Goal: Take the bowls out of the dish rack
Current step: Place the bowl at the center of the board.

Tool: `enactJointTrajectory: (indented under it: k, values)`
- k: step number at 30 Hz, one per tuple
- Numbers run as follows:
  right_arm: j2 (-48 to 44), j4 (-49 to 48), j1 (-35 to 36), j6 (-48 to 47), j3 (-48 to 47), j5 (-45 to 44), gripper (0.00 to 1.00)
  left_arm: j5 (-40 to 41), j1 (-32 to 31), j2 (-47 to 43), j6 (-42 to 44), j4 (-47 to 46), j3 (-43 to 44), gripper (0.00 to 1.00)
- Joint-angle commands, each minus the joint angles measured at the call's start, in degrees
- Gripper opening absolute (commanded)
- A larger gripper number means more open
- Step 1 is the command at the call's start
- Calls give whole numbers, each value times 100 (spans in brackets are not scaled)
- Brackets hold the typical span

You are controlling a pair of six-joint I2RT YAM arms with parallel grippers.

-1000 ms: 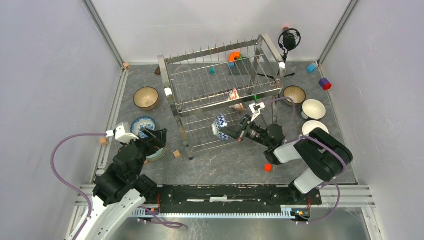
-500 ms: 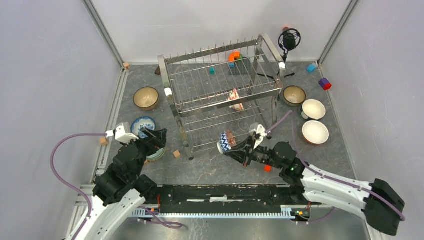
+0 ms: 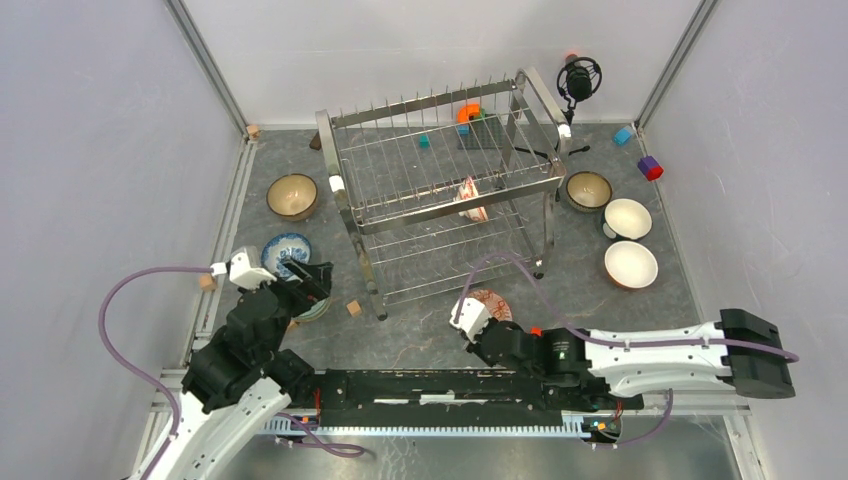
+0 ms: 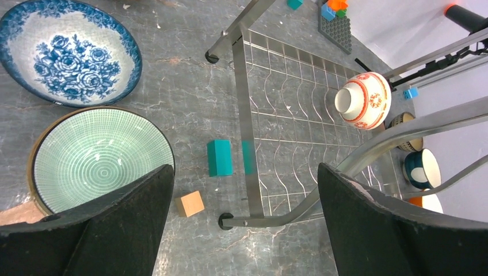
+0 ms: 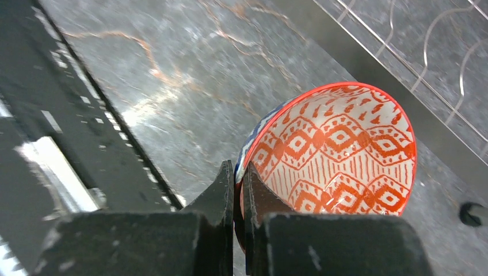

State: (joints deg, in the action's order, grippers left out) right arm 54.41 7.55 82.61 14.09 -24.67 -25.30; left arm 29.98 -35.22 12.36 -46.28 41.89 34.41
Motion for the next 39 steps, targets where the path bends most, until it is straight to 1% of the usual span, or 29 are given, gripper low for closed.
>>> enactJointTrajectory:
  k: [1, 5, 9, 14, 18, 21, 24, 26, 27, 32, 36, 39]
  values:
    - [406, 32, 54, -245, -358, -894, 0, 167, -20, -291, -547, 692, 412, 100]
    - [840, 3, 49, -358, -557, -813, 0, 123, -20, -653, -782, 938, 407, 100]
    - [1102, 130, 52, -463, -753, -619, 0, -174, -19, -948, -944, 967, 381, 100]
    - [1160, 193, 58, -594, -812, -274, 0, -394, -24, -1183, -1108, 1005, 446, 100]
    - [1075, 184, 221, -942, -821, -80, 0, -616, -22, -1617, -1113, 949, 517, 100]
    - [1039, 174, 552, -1343, -845, -105, 0, -1213, -25, -1272, -895, 1075, 693, 100]
    - [1110, 213, 867, -1773, -918, -205, 0, -2173, -20, -314, -603, 1241, 903, 100]
    - [1207, 258, 1002, -1944, -982, -254, 0, -2724, -13, 16, -525, 1260, 927, 100]
    - [1229, 248, 1052, -1997, -1000, -248, 0, -2863, -13, 71, -506, 1271, 930, 100]
    - [1247, 72, 1296, -2226, -959, -160, 0, -2823, -4, -274, -522, 1742, 997, 100]
    - [1284, -71, 1386, -2396, -945, -116, 0, -3221, 115, -449, -548, 2026, 767, 100]
    - [1282, -194, 1454, -2608, -970, -14, 0, -3574, 407, -622, -491, 2017, 523, 100]
